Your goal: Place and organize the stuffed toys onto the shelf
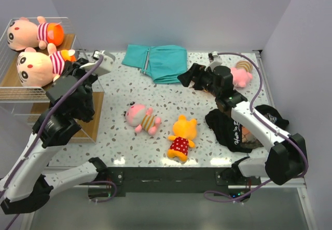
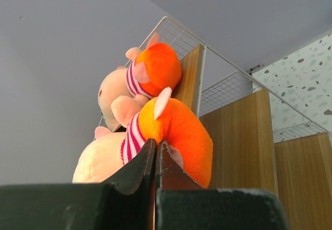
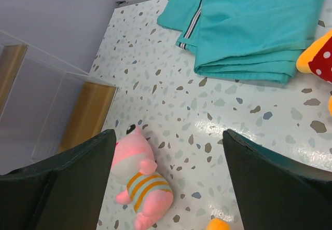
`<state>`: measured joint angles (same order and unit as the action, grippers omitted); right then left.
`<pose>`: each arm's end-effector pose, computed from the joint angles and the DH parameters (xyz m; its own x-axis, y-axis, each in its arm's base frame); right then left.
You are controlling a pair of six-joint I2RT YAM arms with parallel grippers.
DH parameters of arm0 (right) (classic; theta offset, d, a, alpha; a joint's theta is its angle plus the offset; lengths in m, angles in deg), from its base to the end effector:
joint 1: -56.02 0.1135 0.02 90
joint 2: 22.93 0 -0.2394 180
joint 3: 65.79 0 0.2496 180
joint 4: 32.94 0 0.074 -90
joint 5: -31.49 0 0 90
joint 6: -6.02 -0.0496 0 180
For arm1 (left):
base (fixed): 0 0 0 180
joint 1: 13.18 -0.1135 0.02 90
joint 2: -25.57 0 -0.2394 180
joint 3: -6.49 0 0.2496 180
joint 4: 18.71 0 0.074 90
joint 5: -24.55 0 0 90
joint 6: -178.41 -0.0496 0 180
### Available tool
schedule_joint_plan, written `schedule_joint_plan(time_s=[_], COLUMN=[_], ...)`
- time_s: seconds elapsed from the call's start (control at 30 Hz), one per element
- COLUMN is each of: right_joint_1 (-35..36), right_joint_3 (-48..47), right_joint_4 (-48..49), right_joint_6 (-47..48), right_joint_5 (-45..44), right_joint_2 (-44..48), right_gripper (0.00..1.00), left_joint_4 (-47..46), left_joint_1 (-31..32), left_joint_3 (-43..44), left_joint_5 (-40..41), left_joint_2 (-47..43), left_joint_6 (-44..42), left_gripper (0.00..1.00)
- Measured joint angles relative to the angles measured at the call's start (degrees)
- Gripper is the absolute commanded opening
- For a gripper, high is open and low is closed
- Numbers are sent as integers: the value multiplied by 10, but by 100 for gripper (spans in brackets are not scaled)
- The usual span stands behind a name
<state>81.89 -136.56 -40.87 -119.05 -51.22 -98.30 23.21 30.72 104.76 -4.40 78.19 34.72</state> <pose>0.2929 0.1490 0.2984 -0.4725 0.4043 -0.7831 -0.3333 0.7406 0.5834 0.1360 -0.0706 0.4886 -0.2088 0.7422 -0.6368 -0.2116 0.6014 0.7704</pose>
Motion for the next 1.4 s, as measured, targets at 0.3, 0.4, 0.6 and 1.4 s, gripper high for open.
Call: schedule_joint_plan(time_s=[0.3, 0.4, 0.6, 1.4], right_joint_1=[0, 0, 0, 15], right_joint_3=[-1, -3, -5, -14], right_joint_4=[-5, -6, -12, -25], right_joint_6=[1, 2, 2, 12], right_joint_5=[0, 0, -1, -3], right_joint_2=[0, -3, -4, -4], right_gripper=[88, 88, 88, 88], left_joint_4=[-18, -21, -23, -62], left_joint_1=[0, 0, 0, -1], left_joint_3=[-25, -25, -29, -28], left_joint_5=[40, 48, 47, 28], left_joint_2=[-10, -31, -69, -11], left_joint_6=[-35, -44, -52, -66], left_gripper=[0, 0, 0, 76])
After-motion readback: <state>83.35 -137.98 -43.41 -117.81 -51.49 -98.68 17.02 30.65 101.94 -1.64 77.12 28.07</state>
